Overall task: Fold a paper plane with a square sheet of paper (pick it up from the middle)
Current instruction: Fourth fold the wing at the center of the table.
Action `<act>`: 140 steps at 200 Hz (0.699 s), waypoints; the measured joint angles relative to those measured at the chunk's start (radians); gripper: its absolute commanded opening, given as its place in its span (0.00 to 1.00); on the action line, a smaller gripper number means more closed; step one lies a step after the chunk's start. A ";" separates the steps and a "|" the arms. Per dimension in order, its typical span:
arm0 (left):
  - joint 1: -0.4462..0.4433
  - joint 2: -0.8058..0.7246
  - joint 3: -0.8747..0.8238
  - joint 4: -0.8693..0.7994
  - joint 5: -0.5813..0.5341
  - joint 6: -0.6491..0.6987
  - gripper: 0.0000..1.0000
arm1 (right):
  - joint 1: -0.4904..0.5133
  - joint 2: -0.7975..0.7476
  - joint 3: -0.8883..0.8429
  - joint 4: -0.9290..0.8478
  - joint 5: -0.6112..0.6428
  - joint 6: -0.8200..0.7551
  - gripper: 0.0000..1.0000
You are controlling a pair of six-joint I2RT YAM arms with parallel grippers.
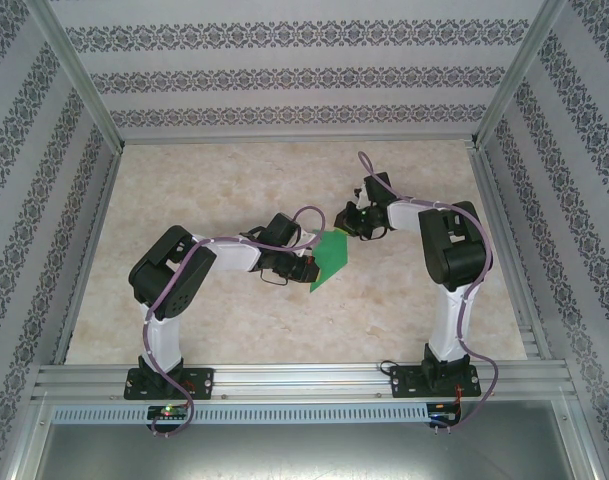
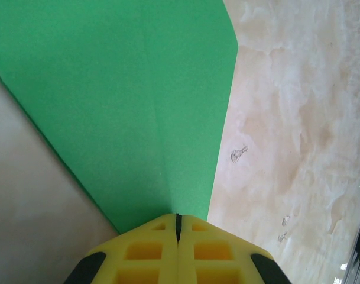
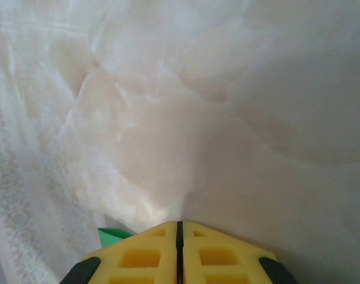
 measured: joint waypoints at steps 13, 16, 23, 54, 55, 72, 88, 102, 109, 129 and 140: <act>0.000 -0.007 -0.006 -0.010 0.001 0.000 0.06 | -0.001 0.002 0.012 -0.015 0.011 -0.006 0.09; 0.000 -0.009 -0.006 -0.013 0.002 0.001 0.07 | -0.001 0.002 0.014 -0.019 0.016 -0.007 0.09; 0.000 -0.012 -0.008 -0.020 0.004 0.001 0.06 | -0.001 0.003 0.019 -0.026 0.022 -0.012 0.09; 0.000 -0.014 -0.002 -0.042 0.005 0.004 0.07 | -0.011 0.003 0.038 -0.043 0.063 -0.026 0.10; 0.000 -0.014 -0.002 -0.042 0.005 0.004 0.06 | -0.011 0.003 0.038 -0.043 0.063 -0.026 0.10; 0.000 -0.014 0.008 -0.057 0.005 0.008 0.06 | -0.021 -0.016 0.032 -0.050 0.087 -0.035 0.10; 0.000 -0.013 0.011 -0.065 0.005 0.012 0.07 | -0.029 -0.075 -0.002 -0.051 0.090 -0.041 0.11; -0.001 -0.013 0.016 -0.073 0.005 0.012 0.06 | -0.030 -0.151 -0.050 -0.036 0.068 -0.038 0.12; -0.001 -0.013 0.017 -0.076 0.005 0.014 0.06 | -0.029 -0.188 -0.078 -0.017 0.046 -0.027 0.12; -0.001 -0.012 0.019 -0.078 0.005 0.015 0.06 | -0.008 -0.257 -0.153 0.053 -0.011 0.011 0.12; -0.001 -0.012 0.020 -0.080 0.005 0.015 0.06 | 0.021 -0.270 -0.193 0.097 -0.038 0.041 0.12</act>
